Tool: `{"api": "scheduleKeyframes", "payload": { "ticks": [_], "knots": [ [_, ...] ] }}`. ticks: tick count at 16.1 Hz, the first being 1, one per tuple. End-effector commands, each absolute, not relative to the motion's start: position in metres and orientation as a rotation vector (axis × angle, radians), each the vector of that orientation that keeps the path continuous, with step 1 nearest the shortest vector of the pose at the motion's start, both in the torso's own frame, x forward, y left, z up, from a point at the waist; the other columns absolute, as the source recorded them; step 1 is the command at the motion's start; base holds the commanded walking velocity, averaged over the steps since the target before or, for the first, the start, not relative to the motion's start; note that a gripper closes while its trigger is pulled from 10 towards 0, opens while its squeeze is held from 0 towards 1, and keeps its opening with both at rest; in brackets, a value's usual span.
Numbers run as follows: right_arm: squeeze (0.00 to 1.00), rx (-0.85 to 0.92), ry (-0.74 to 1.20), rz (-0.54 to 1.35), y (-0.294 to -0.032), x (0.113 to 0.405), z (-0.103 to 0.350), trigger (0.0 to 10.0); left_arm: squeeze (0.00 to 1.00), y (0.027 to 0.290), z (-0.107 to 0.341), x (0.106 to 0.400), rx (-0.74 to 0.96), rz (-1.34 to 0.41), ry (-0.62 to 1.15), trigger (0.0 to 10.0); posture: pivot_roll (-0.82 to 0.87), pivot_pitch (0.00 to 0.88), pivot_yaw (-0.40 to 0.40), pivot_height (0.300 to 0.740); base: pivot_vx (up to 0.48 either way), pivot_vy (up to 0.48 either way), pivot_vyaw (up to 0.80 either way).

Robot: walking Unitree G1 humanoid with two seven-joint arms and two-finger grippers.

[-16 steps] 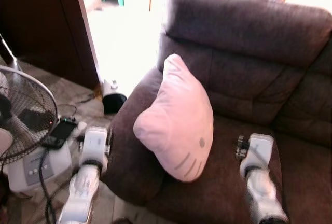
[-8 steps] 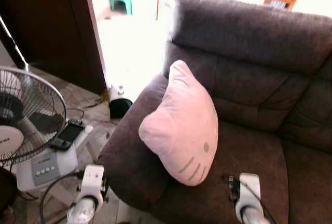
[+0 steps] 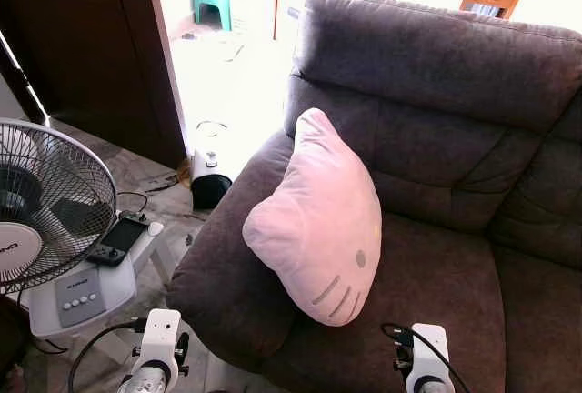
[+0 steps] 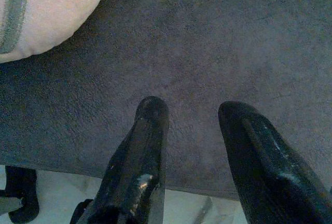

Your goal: Move the pillow to the sofa from floor

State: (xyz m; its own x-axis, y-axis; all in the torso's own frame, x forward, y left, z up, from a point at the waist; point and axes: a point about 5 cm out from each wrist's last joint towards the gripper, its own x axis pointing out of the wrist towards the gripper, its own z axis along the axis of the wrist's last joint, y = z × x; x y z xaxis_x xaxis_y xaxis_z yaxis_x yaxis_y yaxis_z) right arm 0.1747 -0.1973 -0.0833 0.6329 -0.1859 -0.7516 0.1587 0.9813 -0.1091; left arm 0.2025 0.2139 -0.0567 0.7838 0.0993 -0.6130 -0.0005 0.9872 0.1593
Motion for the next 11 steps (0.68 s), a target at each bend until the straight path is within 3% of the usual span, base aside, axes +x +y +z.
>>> {"api": "scheduleKeyframes", "payload": {
  "ticks": [1, 11],
  "knots": [
    [0.0, -0.032, 0.864, -0.203, -0.1996, 0.1748, -0.083, 10.0, 0.0, 0.2123, -0.0581, 0.2016, 0.157, 0.05, 0.675, 10.0, 0.14, 0.0, -0.078, 0.74, 0.0, 0.0, 0.0],
    [0.0, -0.032, 0.864, -0.203, -0.1996, 0.1748, -0.083, 10.0, 0.0, 0.2123, -0.0581, 0.2016, 0.157, 0.05, 0.675, 10.0, 0.14, 0.0, -0.078, 0.74, 0.0, 0.0, 0.0]
  ]
}}
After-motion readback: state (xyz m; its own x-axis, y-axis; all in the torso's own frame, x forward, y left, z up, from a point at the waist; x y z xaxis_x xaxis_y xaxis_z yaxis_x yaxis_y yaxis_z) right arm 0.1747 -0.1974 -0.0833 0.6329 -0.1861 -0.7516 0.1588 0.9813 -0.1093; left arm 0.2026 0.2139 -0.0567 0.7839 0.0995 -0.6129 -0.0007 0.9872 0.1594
